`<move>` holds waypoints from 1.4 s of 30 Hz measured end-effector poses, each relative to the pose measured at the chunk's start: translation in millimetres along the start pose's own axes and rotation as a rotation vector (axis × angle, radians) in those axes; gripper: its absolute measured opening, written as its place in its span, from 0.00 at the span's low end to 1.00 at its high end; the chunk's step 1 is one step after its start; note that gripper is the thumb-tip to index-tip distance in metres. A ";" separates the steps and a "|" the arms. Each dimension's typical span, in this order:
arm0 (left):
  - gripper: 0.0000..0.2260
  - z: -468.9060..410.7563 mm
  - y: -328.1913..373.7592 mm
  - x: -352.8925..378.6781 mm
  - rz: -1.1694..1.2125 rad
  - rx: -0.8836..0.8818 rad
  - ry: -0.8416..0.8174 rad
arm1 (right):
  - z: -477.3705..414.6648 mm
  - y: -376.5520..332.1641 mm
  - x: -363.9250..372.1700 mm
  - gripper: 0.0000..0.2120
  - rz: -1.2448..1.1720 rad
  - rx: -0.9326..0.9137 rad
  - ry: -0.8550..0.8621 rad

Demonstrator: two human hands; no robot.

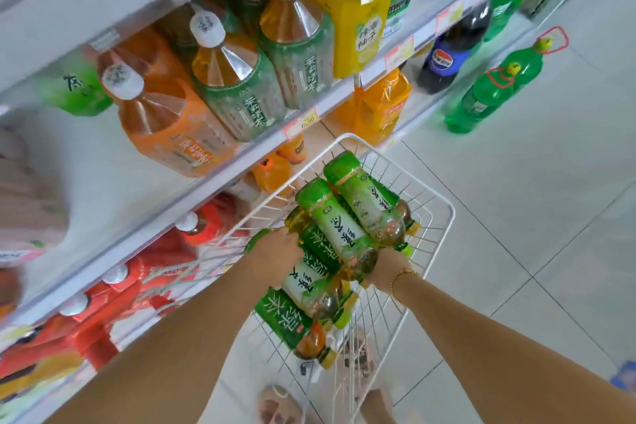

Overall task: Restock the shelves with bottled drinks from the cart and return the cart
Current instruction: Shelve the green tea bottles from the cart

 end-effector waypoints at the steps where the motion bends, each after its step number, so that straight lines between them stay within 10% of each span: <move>1: 0.26 0.3 2.0 -1.3 0.002 -0.011 0.026 | 0.4 0.2 -0.1 0.09 0.005 -0.004 -0.002; 9: 0.20 53.7 -5.1 -10.1 0.321 -0.254 0.254 | 40.0 -6.2 -26.1 0.18 -0.199 -0.088 0.161; 19: 0.22 216.5 -26.8 -35.8 1.533 -0.678 0.406 | 131.1 -91.4 -105.4 0.13 -0.061 -0.431 0.582; 24: 0.23 282.2 -45.6 -65.9 1.628 -0.692 0.645 | 202.2 -115.3 -131.3 0.13 -0.139 -0.579 0.631; 36: 0.24 397.8 -127.8 -149.4 1.755 -0.768 1.534 | 375.1 -280.0 -222.6 0.15 -0.051 -1.581 1.046; 42: 0.27 378.8 -186.2 -162.2 1.719 -0.756 1.548 | 346.7 -353.7 -228.9 0.13 0.037 -1.672 1.079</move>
Point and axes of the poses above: each hand's wrist, its own z-axis away from the middle knuckle, its own x-axis out of the palm, y = z × x, the point moved 4 cm from there along -z, towards the middle knuckle, and after that the axes turned 15 degrees about -x, right-handed, at the moved point
